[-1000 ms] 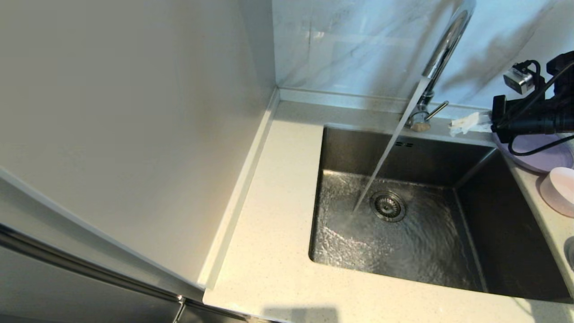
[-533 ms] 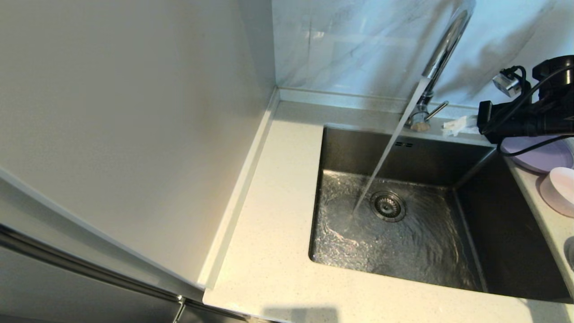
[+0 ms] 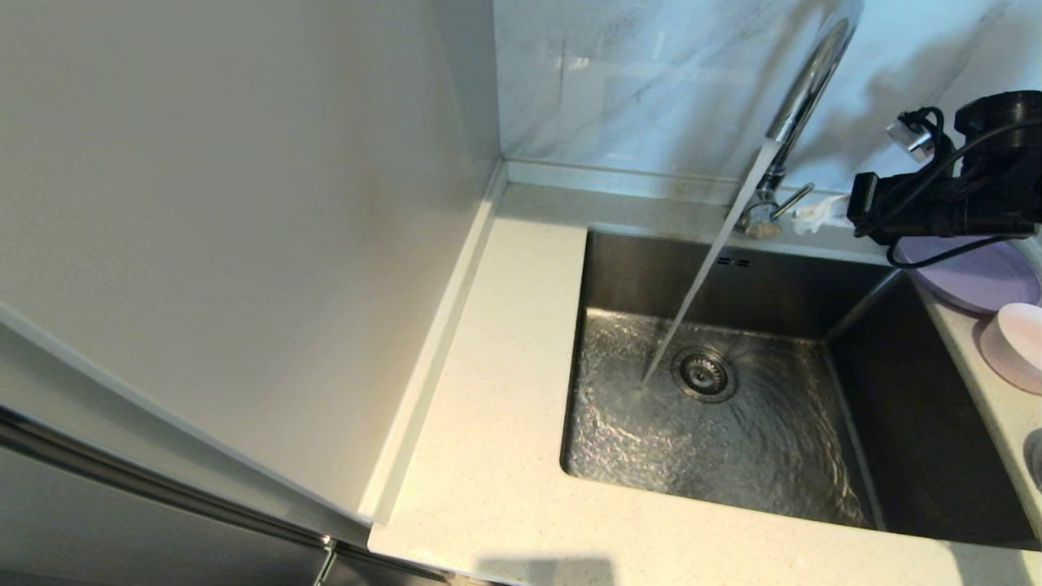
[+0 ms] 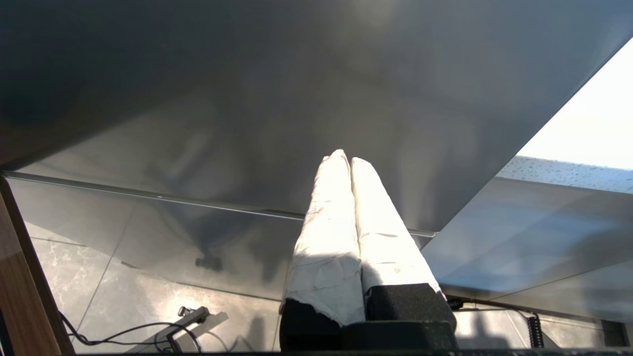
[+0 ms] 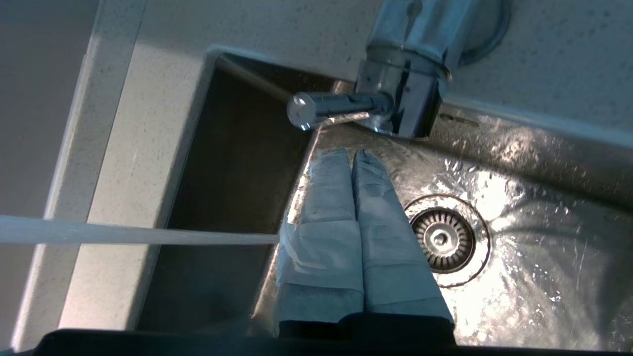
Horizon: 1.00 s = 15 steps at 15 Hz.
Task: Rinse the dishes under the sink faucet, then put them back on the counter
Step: Turn off the faucet
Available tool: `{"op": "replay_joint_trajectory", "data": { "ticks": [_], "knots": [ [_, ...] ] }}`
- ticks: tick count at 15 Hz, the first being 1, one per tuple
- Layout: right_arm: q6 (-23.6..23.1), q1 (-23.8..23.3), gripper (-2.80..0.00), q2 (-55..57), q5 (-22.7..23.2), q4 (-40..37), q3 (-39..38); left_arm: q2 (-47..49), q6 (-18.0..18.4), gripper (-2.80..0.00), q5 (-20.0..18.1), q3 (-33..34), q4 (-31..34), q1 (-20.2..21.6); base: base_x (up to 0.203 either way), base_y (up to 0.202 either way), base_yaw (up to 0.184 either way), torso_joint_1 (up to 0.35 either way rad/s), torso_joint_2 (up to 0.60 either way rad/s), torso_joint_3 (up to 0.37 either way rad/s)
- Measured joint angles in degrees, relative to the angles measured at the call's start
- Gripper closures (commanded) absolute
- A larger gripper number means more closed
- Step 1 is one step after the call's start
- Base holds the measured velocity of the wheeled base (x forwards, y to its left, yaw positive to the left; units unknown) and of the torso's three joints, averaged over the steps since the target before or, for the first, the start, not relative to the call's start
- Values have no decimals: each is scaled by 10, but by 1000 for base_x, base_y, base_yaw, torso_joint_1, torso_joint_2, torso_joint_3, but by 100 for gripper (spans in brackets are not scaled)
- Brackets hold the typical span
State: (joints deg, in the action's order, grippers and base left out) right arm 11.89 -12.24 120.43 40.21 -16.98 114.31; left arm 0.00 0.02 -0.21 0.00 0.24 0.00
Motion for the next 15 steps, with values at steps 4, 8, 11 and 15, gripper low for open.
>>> {"op": "replay_joint_trajectory", "data": {
  "ticks": [4, 8, 11, 15],
  "knots": [
    [0, 3, 0, 4, -17, 24, 0, 0, 0, 0, 0, 0, 0, 0, 0, 0, 0, 0, 0, 0],
    [0, 9, 0, 5, -35, 49, 0, 0, 0, 0, 0, 0, 0, 0, 0, 0, 0, 0, 0, 0],
    [0, 15, 0, 3, -65, 62, 0, 0, 0, 0, 0, 0, 0, 0, 0, 0, 0, 0, 0, 0],
    [-1, 17, 0, 2, -97, 141, 0, 0, 0, 0, 0, 0, 0, 0, 0, 0, 0, 0, 0, 0]
  ]
}}
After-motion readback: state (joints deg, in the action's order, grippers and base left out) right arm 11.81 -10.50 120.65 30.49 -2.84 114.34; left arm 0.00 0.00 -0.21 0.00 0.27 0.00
